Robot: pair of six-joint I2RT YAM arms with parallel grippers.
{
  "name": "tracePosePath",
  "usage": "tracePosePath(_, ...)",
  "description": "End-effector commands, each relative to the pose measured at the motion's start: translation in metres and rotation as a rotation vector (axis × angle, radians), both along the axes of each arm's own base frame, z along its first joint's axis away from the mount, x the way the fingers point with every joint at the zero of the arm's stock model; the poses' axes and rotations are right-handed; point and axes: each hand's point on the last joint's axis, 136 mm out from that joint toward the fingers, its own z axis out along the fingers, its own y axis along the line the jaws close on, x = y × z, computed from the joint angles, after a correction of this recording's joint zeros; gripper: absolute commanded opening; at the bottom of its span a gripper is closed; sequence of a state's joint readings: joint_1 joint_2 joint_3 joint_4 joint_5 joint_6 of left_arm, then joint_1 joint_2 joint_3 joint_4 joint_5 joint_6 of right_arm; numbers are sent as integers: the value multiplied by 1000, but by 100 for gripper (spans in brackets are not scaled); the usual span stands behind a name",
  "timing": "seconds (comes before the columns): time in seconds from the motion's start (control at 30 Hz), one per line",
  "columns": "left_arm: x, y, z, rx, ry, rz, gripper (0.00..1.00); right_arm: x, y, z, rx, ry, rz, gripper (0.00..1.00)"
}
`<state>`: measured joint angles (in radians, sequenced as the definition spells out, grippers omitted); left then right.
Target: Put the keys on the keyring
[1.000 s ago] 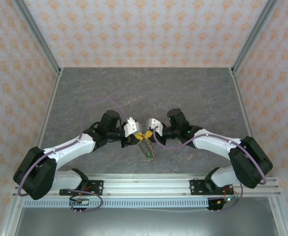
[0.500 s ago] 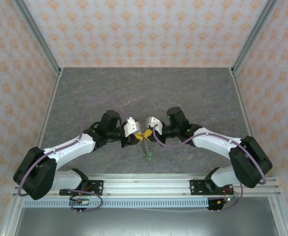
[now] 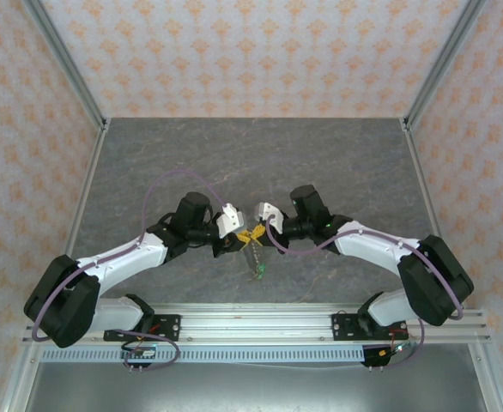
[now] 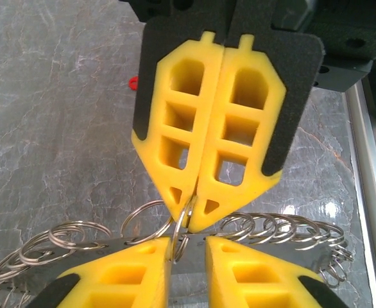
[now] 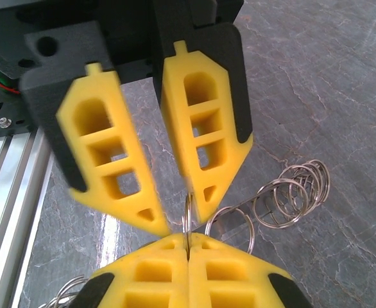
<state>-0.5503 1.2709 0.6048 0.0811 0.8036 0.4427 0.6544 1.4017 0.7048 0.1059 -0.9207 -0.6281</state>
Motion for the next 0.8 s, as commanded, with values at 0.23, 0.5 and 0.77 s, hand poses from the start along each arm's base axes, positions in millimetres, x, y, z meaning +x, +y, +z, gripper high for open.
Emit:
tracePosePath(0.23, 5, -5, 10, -11, -99, -13, 0, -2, 5, 7, 23, -18, 32, 0)
tracePosePath(0.5, 7, -1, 10, 1, -128, 6, 0, -4, 1, 4, 16, -31, 34, 0)
tracePosePath(0.77, 9, -3, 14, -13, -133, 6, 0, -2, -2, 5, 11, -36, 0, 16)
